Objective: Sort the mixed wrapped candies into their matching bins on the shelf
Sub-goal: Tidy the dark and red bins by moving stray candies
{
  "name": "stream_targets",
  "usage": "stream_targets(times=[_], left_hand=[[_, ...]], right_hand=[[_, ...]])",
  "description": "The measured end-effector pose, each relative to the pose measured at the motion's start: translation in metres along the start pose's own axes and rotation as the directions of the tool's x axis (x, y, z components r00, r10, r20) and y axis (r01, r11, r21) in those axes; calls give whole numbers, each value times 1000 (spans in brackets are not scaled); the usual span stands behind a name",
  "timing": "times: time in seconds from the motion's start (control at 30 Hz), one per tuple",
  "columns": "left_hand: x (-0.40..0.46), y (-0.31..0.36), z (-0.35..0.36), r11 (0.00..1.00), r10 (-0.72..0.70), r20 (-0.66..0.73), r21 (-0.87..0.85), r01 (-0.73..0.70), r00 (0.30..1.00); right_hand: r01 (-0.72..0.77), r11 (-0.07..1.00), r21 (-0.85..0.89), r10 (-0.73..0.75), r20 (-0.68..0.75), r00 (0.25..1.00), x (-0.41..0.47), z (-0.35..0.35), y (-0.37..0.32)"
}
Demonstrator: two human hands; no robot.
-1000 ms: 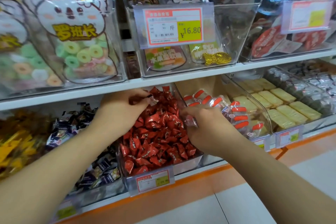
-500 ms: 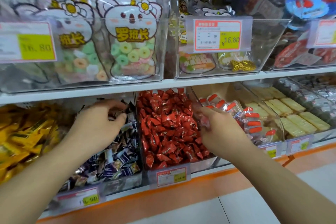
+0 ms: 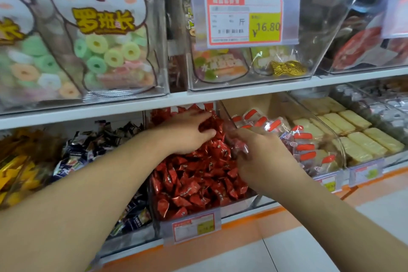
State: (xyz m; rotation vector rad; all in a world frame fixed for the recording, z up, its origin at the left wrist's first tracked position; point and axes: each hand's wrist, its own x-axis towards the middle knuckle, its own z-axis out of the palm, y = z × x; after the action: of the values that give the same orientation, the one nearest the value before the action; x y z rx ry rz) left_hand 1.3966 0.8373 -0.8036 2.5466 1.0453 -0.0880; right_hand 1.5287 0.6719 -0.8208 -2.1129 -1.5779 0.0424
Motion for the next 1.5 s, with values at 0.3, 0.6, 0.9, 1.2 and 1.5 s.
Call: stream_targets(times=[0.3,0.6,0.9,1.2,1.5], left_hand=[[-32,9,30,994,-21,188,113,0,982],[-49,14,33,990,22,171,134,-46,985],[-61,18,32,987,74,203,126,-101,976],[-68,14,7,972,110,320,163,-169,941],[-57,9,-5,977,104,-62,-179,-113,993]], right_hand=[[54,999,11,-54,9,999,0,2,6],[42,999,35,-43,34,998,-6,-5,6],[28,999,39,-30,44,999,-5,-7,4],[-9,999,35,6,104,995,-6,-13,2],[-62,996,59,54,134,989,-7,-19,1]])
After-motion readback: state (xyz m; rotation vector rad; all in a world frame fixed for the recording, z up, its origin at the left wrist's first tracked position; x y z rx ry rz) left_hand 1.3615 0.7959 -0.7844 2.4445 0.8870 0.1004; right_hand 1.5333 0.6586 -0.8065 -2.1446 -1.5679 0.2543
